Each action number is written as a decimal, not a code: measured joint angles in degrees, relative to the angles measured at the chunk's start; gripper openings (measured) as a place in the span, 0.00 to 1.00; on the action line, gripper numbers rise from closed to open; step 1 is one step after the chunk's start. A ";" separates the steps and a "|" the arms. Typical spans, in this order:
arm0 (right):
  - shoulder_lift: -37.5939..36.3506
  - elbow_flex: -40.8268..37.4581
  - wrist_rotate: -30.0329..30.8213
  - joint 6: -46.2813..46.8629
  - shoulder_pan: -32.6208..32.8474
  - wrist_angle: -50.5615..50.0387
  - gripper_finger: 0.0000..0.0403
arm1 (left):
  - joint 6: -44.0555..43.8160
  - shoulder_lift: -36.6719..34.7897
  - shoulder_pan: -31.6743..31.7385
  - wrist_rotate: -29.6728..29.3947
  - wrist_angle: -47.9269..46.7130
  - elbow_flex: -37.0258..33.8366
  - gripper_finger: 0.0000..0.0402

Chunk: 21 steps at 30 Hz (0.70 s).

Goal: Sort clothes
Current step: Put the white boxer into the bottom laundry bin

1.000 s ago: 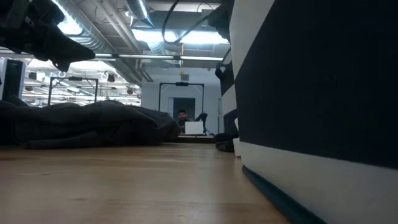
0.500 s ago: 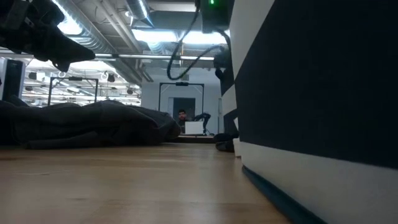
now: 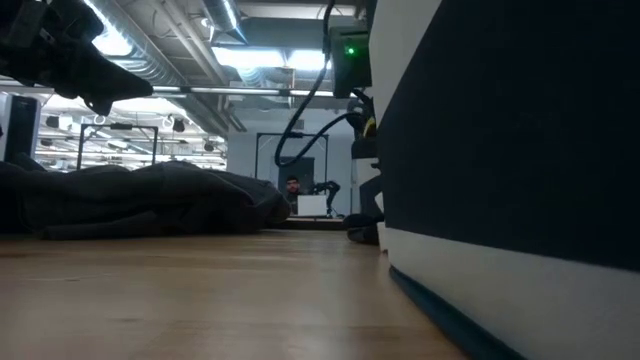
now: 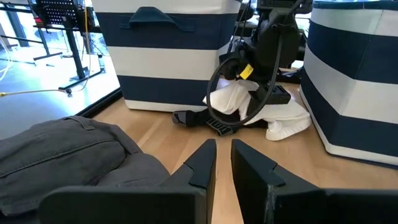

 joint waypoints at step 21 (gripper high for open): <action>0.00 20.92 10.17 -3.84 5.19 -17.75 0.13 | 0.00 -0.01 0.01 -0.02 0.02 0.00 0.10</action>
